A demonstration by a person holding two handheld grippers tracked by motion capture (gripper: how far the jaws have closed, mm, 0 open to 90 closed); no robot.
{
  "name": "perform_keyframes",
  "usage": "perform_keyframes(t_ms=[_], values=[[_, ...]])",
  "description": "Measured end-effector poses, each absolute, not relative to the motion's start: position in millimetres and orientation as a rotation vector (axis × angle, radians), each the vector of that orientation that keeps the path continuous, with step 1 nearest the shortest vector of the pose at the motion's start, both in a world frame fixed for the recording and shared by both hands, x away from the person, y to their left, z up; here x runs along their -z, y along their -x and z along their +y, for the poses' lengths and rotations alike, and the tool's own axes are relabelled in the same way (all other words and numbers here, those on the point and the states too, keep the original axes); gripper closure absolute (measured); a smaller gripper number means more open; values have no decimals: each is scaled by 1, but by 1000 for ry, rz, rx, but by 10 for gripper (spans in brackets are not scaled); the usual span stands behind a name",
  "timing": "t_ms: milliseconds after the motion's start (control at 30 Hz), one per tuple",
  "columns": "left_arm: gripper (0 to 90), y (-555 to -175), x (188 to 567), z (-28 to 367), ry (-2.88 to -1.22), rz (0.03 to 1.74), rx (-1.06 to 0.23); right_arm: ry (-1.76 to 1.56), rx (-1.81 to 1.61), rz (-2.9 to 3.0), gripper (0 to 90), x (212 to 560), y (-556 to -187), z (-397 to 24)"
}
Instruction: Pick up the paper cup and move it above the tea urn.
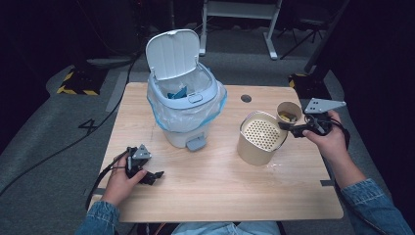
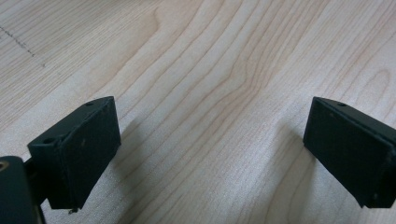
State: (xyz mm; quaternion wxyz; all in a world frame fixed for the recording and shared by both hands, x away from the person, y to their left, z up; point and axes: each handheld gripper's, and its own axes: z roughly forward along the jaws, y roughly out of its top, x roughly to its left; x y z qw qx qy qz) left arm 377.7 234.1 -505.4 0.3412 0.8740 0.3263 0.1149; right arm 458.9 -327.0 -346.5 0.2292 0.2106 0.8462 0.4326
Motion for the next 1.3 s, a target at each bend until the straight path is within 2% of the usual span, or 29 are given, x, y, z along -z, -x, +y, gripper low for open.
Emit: perform_keyframes(t_ms=[800, 1300], values=[[42, -378, 505, 234, -2274, 848, -299, -145, -738, 2202, 311, 357, -461, -301], [42, -378, 505, 234, -2274, 848, -299, 177, -277, 2054, 316, 367, -450, -277]])
